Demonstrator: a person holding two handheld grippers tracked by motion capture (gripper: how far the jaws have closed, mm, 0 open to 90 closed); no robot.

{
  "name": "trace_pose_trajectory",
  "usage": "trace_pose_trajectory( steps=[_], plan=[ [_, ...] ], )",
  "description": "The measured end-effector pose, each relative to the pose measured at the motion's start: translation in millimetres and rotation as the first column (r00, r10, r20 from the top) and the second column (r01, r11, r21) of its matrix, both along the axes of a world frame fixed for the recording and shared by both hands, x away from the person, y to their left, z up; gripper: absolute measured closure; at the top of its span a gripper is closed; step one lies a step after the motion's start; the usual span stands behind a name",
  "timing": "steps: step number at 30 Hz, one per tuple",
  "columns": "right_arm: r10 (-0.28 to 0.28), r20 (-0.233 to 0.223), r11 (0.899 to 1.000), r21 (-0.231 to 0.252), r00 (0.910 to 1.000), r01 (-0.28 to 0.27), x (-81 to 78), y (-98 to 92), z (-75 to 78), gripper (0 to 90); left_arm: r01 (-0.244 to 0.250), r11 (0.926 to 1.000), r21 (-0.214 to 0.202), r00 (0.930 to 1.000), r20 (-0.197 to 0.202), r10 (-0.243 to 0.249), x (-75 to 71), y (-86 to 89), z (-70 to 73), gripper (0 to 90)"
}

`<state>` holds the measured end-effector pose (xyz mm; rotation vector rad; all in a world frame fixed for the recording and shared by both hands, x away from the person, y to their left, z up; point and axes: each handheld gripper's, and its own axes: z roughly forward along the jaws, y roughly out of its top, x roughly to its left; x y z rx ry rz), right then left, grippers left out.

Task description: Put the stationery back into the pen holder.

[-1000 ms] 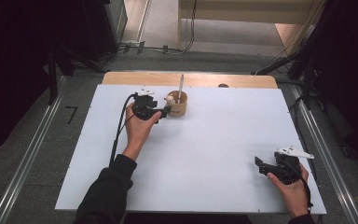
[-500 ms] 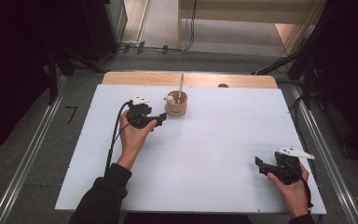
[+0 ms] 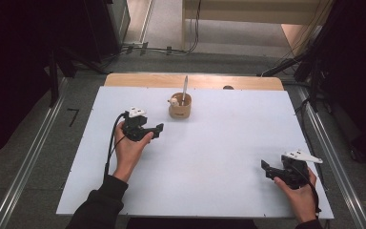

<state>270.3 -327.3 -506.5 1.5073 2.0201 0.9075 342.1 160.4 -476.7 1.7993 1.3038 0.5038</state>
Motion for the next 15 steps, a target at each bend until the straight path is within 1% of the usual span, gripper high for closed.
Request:
trace_pose_trajectory(
  steps=[5,6,8,15],
  plan=[
    [0.002,0.0,1.0,-0.001,1.0,-0.002,0.2,0.7,0.0,16.1,-0.018,0.9998,-0.002,0.9998,-0.001,0.018,-10.2,6.7,-1.8,25.6],
    [0.002,-0.001,1.0,0.0,1.0,-0.002,0.4,0.8,-0.2,16.1,-0.018,0.9998,0.004,0.9998,-0.003,0.018,-12.0,8.1,-2.0,25.5],
    [0.003,-0.002,1.0,0.001,1.0,-0.003,0.5,0.8,-0.2,16.1,-0.025,0.9997,0.0,0.9997,-0.003,0.025,-15.8,10.2,-2.9,25.5],
    [0.002,-0.003,1.0,0.002,1.0,-0.002,0.4,0.2,-0.1,16.1,-0.039,0.9992,-0.001,0.9992,-0.006,0.039,-25.9,16.2,-5.8,24.7]
  ],
)
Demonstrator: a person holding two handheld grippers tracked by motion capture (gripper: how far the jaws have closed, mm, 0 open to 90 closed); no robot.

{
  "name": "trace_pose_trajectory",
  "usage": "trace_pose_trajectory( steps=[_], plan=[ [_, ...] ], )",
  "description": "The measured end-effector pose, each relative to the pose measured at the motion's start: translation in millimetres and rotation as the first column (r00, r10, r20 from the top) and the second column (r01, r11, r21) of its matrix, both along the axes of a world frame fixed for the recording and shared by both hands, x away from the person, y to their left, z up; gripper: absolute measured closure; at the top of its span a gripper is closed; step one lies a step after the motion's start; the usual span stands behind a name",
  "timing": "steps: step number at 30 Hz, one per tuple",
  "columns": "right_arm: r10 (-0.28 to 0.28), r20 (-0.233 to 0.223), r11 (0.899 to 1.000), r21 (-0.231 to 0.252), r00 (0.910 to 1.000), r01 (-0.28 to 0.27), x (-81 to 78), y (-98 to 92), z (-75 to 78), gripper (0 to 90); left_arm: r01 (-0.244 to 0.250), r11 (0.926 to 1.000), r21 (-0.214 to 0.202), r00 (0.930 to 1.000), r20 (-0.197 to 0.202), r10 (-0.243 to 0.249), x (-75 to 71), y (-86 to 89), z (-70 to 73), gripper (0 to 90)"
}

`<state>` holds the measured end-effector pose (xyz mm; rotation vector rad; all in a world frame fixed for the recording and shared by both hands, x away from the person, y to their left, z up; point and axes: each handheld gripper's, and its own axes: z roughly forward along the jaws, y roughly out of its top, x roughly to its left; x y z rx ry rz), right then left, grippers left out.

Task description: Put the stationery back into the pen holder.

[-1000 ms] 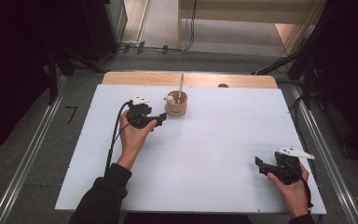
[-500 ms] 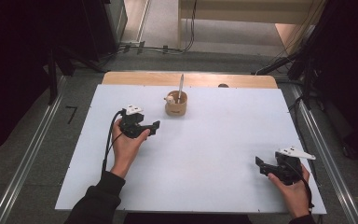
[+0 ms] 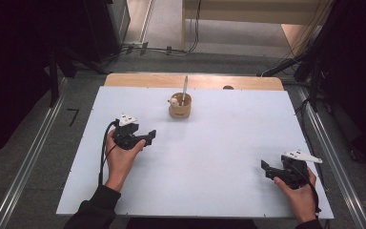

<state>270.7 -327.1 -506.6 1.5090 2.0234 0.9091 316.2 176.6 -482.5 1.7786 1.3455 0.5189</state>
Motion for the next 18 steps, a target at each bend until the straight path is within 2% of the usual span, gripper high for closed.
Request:
trace_pose_trajectory(
  steps=[6,13,16,18],
  plan=[
    [0.0,0.001,1.0,0.0,1.0,0.0,-0.1,-0.4,0.0,16.1,-0.018,0.9998,-0.006,0.9998,0.007,0.018,-7.7,4.8,-2.1,24.1],
    [-0.001,-0.001,1.0,0.003,1.0,0.001,-0.2,-0.6,0.1,16.1,-0.037,0.9992,-0.014,0.9993,-0.006,0.037,-18.3,13.9,-7.3,24.1],
    [-0.001,-0.002,1.0,0.004,1.0,0.001,-0.1,-0.5,-0.1,16.1,-0.036,0.9993,-0.005,0.9992,-0.017,0.036,-22.1,15.9,-9.7,23.3],
    [-0.002,-0.002,1.0,0.003,1.0,0.002,-0.2,-0.3,-0.1,16.1,-0.04,0.9991,-0.013,0.9992,-0.011,0.039,-25.2,17.2,-10.6,22.9]
  ],
)
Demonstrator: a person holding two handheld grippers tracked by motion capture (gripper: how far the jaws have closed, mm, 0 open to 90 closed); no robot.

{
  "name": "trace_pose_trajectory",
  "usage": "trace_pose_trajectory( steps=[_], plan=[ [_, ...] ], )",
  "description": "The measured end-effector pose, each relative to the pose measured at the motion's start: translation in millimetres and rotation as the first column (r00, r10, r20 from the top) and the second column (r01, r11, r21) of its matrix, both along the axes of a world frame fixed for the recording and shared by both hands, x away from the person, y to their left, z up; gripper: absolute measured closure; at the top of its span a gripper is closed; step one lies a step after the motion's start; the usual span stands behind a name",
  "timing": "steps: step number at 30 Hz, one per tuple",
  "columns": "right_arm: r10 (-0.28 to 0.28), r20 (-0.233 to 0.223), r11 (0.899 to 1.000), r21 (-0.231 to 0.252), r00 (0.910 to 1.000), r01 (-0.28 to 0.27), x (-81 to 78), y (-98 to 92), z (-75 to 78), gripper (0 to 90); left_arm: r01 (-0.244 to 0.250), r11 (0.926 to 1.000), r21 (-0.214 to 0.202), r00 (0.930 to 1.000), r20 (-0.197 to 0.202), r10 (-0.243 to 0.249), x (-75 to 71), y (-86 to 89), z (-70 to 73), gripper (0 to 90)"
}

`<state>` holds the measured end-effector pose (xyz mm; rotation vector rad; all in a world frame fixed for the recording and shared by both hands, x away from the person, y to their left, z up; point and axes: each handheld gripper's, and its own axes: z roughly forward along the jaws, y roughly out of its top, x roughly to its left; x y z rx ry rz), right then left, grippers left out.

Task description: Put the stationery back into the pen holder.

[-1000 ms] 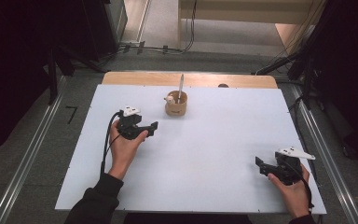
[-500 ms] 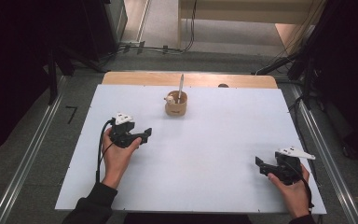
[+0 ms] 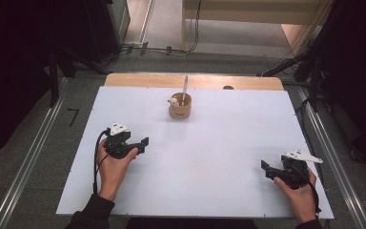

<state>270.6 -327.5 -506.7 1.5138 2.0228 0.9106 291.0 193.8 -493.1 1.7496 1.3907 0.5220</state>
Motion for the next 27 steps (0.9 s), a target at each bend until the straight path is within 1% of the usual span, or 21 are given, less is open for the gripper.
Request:
trace_pose_trajectory(
  steps=[3,8,9,10,12,14,17,20,21,27],
  plan=[
    [-0.001,-0.001,1.0,0.001,1.0,0.001,-0.2,0.3,0.0,16.1,0.003,1.0,0.004,1.0,-0.006,-0.003,-3.2,2.4,-1.8,23.2],
    [-0.002,-0.004,1.0,0.004,1.0,0.002,-0.4,0.3,-0.3,16.1,-0.007,1.0,-0.002,0.9998,-0.016,0.007,-8.7,6.8,-4.4,23.2],
    [-0.002,-0.004,1.0,0.004,1.0,0.002,-0.4,0.2,-0.4,16.1,-0.008,1.0,0.004,0.9998,-0.018,0.008,-9.8,8.3,-4.4,23.0],
    [-0.002,-0.004,1.0,0.004,1.0,0.002,-0.3,0.0,-0.5,16.1,-0.013,0.9999,-0.003,0.9998,-0.013,0.013,-11.1,9.7,-4.7,22.9],
    [-0.003,-0.004,1.0,0.003,1.0,0.003,-0.1,-0.3,-0.8,16.1,-0.019,0.9998,-0.005,0.9997,-0.016,0.019,-13.3,13.7,-5.1,22.9],
    [-0.004,-0.006,1.0,0.004,1.0,0.004,0.0,-0.2,-0.8,16.1,-0.03,0.9994,-0.016,0.9994,-0.016,0.03,-16.0,18.4,-6.0,23.0],
    [-0.005,-0.005,1.0,0.005,1.0,0.005,-0.2,-0.1,-0.8,16.1,-0.044,0.9989,-0.014,0.9987,-0.027,0.043,-19.6,25.3,-7.8,23.0],
    [-0.007,-0.008,1.0,0.008,0.9999,0.007,-0.2,-0.4,-1.0,16.1,-0.056,0.9982,-0.024,0.9982,-0.023,0.055,-23.4,30.1,-9.0,23.0],
    [-0.007,-0.009,1.0,0.008,0.9999,0.007,-0.1,-0.6,-1.1,16.1,-0.057,0.9982,-0.018,0.9981,-0.027,0.056,-24.5,31.1,-9.3,22.9],
    [-0.013,-0.013,1.0,0.018,0.9998,0.013,-0.4,-1.0,-1.2,16.1,-0.062,0.9978,-0.023,0.9979,-0.022,0.061,-29.6,35.7,-9.8,22.6]
  ],
)
